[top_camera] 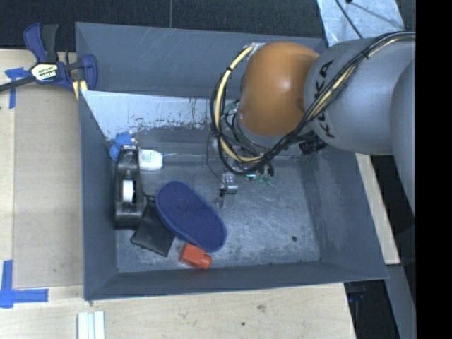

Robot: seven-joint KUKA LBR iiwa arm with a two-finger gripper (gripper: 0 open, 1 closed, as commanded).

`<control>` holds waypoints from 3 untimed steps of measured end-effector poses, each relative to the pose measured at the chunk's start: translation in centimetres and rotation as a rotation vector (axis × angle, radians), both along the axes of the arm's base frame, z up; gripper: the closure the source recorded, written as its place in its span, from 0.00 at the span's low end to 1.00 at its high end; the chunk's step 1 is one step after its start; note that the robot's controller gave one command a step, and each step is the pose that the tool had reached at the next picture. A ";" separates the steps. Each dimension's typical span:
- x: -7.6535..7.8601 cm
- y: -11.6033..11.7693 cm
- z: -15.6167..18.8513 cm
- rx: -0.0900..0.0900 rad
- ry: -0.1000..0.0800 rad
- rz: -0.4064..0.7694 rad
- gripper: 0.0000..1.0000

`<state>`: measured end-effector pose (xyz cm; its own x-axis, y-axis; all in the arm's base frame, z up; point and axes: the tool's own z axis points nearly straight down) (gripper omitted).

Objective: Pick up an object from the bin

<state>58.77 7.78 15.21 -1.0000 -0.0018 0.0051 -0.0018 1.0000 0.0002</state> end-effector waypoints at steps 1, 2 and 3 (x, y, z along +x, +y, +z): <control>-0.2 -3.2 6.3 -0.001 -0.015 0.039 0.00; -7.9 5.5 -1.1 0.003 0.002 0.186 0.00; -5.7 3.5 -8.1 0.004 -0.014 0.111 0.00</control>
Offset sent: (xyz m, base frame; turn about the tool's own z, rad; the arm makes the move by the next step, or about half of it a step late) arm -0.0035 -0.0295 0.0591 -0.0428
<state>53.04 11.31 7.07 -0.9937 -0.1122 -0.0088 -0.1122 0.9937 0.0034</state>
